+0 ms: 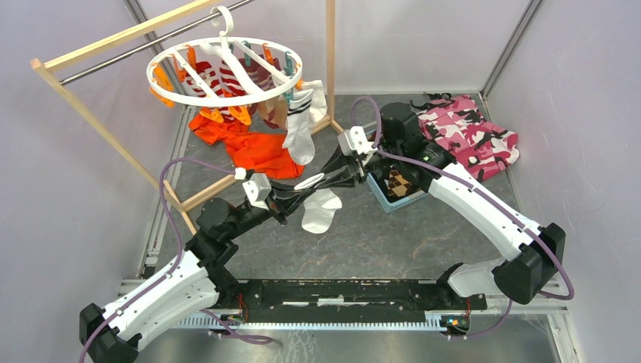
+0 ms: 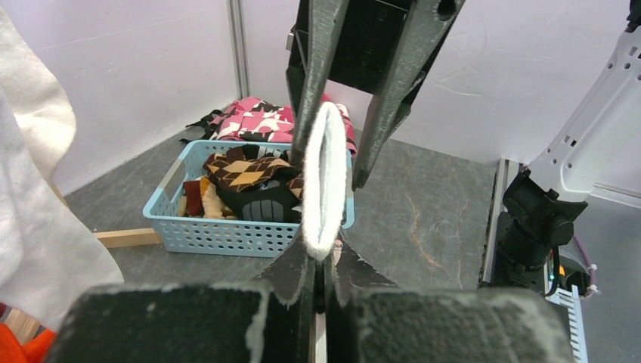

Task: Clip the socks to the hanger
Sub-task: Adjust the sock.

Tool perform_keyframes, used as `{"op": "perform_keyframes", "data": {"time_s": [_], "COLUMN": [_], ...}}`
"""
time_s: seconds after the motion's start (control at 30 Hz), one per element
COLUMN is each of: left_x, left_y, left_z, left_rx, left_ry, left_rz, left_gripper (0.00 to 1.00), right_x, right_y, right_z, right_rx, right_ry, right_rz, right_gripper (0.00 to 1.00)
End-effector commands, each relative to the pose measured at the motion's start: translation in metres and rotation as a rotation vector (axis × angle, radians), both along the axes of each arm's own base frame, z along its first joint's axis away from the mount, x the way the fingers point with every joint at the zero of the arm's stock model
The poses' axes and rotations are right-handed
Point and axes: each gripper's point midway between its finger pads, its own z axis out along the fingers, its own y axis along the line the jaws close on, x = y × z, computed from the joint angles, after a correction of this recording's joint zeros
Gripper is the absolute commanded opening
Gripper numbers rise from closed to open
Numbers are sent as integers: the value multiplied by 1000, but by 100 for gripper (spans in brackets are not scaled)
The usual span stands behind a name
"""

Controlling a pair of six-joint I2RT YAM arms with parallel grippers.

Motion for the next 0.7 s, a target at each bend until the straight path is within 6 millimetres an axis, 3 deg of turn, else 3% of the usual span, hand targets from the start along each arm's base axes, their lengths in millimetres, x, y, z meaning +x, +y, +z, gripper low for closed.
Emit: {"op": "perform_keyframes", "data": {"time_s": [0.0,0.13,0.17,0.23,0.33,0.53,0.67], "left_x": [-7,-3,1,8,1,-12,8], "left_y": [3,5,8,14,17,41,75], "left_z": [28,27,27,24,15,13,29], "left_rx": [-101,-132,-154,-190,-213,-325,-495], "left_ry": [-20,4,32,83,87,76,285], "left_rz": [-17,5,32,77,60,91,269], "left_gripper": [2,3,14,38,59,86,100], "right_x": [-3,-7,-6,-1,11,23,30], "right_y": [0,-1,-1,-1,-3,-7,-8], "right_z": [7,7,6,3,0,7,8], "right_rx": [20,20,15,0,-18,-10,-15], "right_ry": [-14,2,9,23,43,84,114], "right_rz": [5,21,15,-22,-103,-180,-240], "right_gripper": [31,5,0,0,0,0,0]}}
